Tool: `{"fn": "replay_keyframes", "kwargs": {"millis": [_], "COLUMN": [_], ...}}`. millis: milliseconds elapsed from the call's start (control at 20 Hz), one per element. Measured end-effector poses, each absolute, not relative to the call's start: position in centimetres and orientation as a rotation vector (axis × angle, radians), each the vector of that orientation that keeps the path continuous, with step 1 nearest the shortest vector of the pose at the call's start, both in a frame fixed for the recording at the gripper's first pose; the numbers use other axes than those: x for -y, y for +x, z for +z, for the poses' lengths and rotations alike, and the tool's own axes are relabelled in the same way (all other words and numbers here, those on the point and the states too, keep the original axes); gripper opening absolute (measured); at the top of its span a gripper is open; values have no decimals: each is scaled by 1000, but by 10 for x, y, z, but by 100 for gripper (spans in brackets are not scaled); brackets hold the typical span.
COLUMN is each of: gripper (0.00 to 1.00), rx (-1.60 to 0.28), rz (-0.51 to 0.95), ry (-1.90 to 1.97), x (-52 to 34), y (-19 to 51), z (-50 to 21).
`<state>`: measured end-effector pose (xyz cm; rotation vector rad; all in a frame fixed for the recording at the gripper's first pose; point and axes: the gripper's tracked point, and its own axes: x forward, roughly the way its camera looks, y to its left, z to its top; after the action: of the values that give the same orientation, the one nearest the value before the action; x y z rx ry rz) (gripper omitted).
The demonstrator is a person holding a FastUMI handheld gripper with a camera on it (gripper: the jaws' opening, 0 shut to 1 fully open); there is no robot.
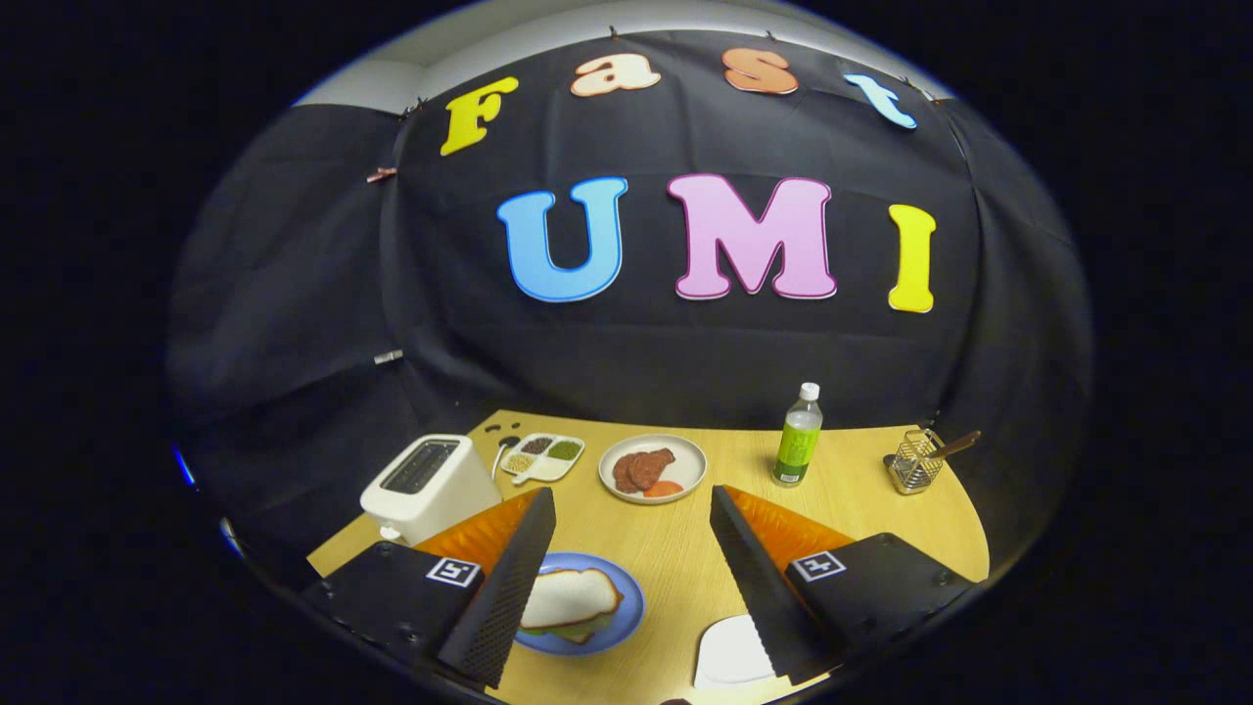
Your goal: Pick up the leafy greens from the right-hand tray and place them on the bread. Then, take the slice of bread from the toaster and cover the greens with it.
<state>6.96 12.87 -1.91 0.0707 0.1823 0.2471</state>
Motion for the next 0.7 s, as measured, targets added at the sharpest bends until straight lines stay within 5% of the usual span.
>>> {"fn": "replay_keyframes", "kwargs": {"millis": [700], "gripper": [98], "rx": [-24], "rz": [213], "ry": [34], "x": [-61], "y": [63], "z": [47]}}
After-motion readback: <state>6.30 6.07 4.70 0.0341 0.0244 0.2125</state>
